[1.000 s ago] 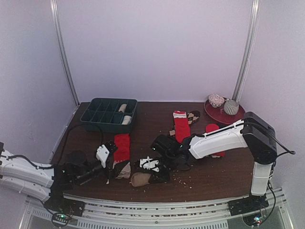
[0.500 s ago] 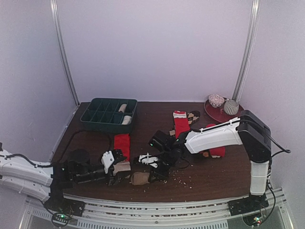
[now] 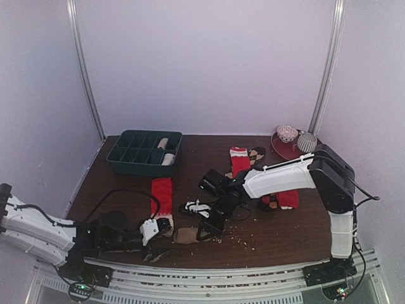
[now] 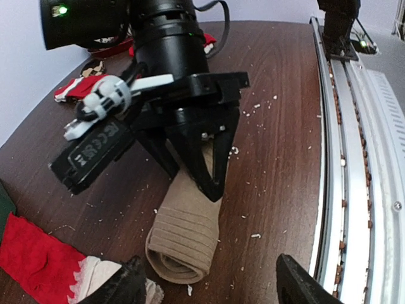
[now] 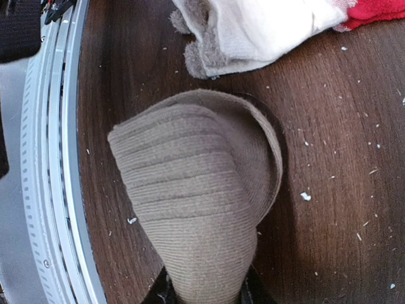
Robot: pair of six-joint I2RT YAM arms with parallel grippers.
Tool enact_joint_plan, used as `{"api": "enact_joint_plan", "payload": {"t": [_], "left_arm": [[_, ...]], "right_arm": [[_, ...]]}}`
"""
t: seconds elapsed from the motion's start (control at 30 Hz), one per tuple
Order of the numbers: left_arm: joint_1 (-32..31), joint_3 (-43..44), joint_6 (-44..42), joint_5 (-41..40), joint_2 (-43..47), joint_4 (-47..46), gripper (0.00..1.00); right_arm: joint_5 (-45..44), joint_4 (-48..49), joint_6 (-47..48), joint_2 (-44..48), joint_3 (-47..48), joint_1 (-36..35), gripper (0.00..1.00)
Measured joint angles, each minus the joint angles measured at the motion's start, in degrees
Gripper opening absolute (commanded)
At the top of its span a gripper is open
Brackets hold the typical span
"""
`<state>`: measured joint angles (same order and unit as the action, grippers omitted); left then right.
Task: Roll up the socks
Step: Roll a pair of socks at the center of the board, then pick up a pair of socks from the center of the board.
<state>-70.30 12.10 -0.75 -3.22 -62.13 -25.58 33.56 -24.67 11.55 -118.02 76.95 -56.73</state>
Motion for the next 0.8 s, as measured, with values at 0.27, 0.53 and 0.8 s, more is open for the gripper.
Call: {"api": "enact_joint_plan", "payload": {"t": [0.27, 0.53, 0.8], "left_arm": [[-0.92, 2.73, -6.60, -3.98, -9.11, -4.28, 0.77], [-0.92, 6.40, -12.26, -4.74, -20.02, -7.39, 0.70], [-0.92, 13.11, -16.22, -4.74, -27.74, -7.28, 0.65]], "right_arm": [[0.39, -0.04, -1.18, -0.57, 0.11, 0.04, 0.22], [0.48, -0.02, -1.20, -0.70, 0.09, 0.22, 0.22], [0.50, 0.13, -1.22, -0.66, -0.04, 0.26, 0.22]]}}
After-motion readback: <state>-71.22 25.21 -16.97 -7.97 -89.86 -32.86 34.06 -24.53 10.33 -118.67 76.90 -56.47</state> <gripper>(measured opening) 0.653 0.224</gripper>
